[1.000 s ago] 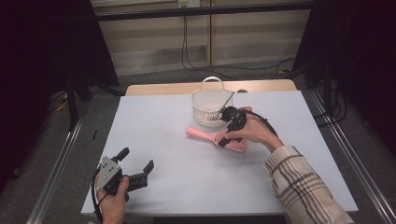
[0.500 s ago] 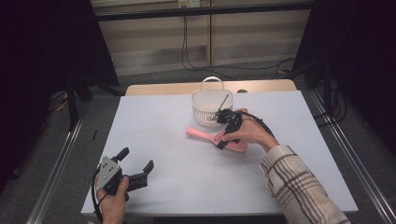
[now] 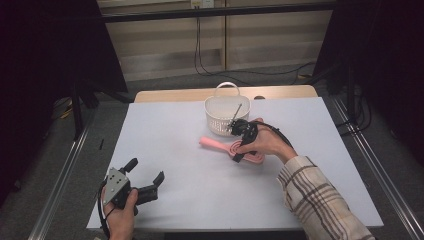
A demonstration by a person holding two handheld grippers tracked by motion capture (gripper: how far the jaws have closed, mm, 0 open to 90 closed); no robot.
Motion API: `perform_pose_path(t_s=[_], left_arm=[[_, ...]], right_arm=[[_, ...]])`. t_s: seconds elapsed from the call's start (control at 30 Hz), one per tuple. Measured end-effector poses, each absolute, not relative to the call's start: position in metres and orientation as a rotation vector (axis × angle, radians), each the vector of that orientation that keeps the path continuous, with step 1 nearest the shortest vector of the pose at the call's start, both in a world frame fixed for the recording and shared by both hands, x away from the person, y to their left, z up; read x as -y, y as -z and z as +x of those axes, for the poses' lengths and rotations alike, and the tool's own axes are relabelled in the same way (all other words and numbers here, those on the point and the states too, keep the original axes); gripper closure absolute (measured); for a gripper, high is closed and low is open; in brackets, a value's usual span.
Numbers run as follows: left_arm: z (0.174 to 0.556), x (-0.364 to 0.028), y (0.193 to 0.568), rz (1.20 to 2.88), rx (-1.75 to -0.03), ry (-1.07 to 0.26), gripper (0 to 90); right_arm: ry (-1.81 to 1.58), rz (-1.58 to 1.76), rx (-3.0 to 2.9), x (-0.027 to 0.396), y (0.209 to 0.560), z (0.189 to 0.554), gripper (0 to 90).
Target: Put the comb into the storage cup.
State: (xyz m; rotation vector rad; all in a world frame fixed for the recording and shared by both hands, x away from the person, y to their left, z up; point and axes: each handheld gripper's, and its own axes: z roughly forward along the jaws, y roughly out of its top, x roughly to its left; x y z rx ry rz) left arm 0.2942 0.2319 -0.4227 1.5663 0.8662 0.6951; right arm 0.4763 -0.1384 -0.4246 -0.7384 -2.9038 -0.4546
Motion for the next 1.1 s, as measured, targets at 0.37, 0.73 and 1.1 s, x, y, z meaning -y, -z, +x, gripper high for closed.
perform_pose_path(t_s=[0.37,0.73,1.1], left_arm=[[0.2941,-0.2320,0.4226,1.569,-0.864,-0.696,1.4],[0.2943,-0.2319,0.4227,1.567,-0.866,-0.695,1.4],[0.2941,-0.2319,0.4226,1.567,-0.865,-0.696,1.4]], right_arm=[[0.398,-0.733,2.933,0.1352,0.4271,0.4743,19.3],[0.353,-0.730,2.971,0.1335,0.4227,0.4702,19.7],[0.365,-0.721,2.968,0.1343,0.4227,0.4703,18.8]])
